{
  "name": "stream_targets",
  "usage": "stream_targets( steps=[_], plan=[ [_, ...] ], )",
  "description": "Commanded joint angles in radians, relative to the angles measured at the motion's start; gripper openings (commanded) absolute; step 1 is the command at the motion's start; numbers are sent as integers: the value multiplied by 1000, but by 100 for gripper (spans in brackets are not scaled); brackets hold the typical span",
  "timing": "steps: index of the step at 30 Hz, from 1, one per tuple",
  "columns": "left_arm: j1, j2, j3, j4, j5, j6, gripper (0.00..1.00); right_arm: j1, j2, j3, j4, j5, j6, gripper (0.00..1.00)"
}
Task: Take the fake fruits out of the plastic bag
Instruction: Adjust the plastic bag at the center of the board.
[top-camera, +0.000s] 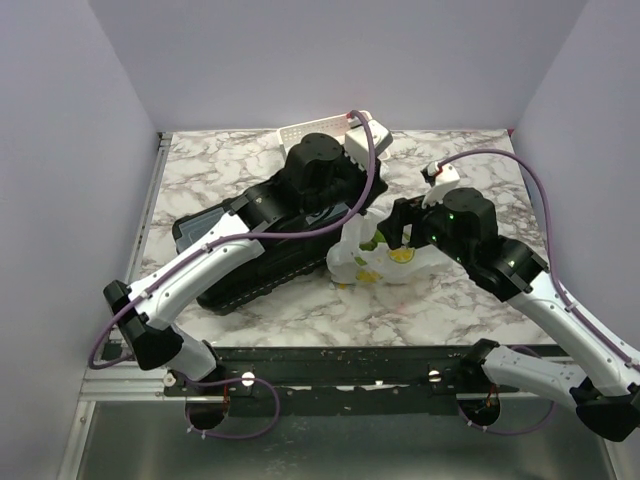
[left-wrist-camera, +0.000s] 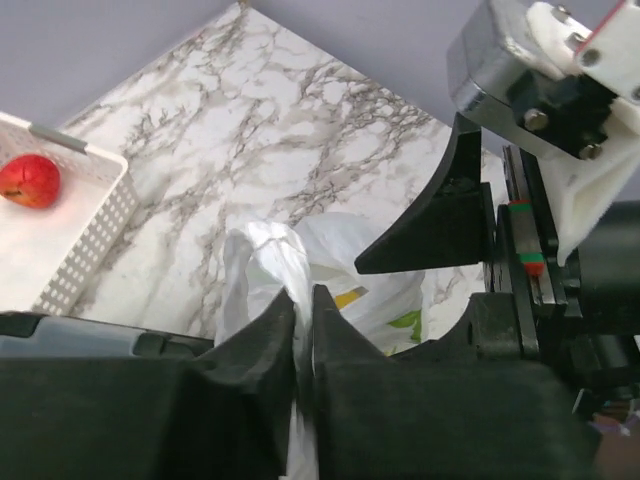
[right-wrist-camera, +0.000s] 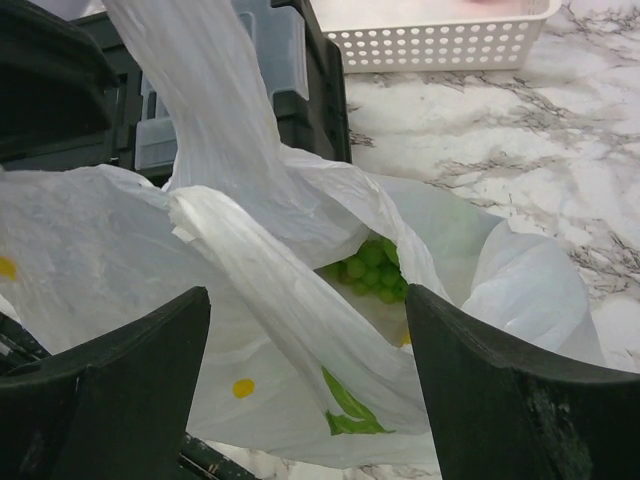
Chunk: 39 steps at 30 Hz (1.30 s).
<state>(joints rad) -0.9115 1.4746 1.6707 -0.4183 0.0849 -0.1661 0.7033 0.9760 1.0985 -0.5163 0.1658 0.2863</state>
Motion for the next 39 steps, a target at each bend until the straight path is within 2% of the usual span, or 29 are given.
stream_targets(
  steps=[1, 7, 9, 11, 13, 16, 18, 19, 20, 21, 22, 23, 24, 29, 34, 39],
  plan=[
    [-1, -51, 6, -31, -57, 43, 0, -2, -4, 13, -15, -35, -49, 82],
    [-1, -299, -362, 249, 75, -66, 0, -3, -13, -5, -9, -152, -88, 83],
    [-1, -344, -444, 316, 89, -122, 0, -1, -2, -11, 21, -241, -88, 89],
    [-1, -369, -498, 365, 88, -170, 0, -1, 19, -5, 29, -310, -95, 99],
    [-1, -384, -532, 399, 98, -199, 0, -1, 44, 9, 17, -275, -89, 100],
    [-1, -395, -554, 414, 127, -220, 0, -2, 73, 50, -34, -62, -64, 100],
    [-2, -398, -555, 438, 147, -220, 0, -1, 82, 79, -65, 11, -46, 92],
    [-2, -398, -552, 436, 151, -211, 0, -1, 80, 85, -69, 12, -34, 80],
    [0, -396, -546, 426, 152, -200, 0, -2, 70, 87, -69, 3, -17, 65],
    [0, -397, -540, 420, 145, -185, 0, -1, 55, 87, -67, -18, -3, 41],
    [2, -399, -536, 393, 132, -172, 0, -1, 42, 84, -69, -29, 20, 24],
    [3, -406, -539, 385, 116, -159, 0, -1, 21, 78, -78, -32, 41, 10],
    [5, -416, -547, 383, 89, -150, 0, -1, 0, 65, -89, -22, 72, 3],
    [13, -492, -641, 445, -52, -165, 0, -1, -180, -12, -239, 78, 247, 1],
    [40, -542, -717, 478, -101, -168, 0, -1, -398, -150, -326, -67, 438, 1],
    [48, -536, -718, 443, -92, -161, 0, -1, -492, -215, -481, -142, 674, 1]
  ],
)
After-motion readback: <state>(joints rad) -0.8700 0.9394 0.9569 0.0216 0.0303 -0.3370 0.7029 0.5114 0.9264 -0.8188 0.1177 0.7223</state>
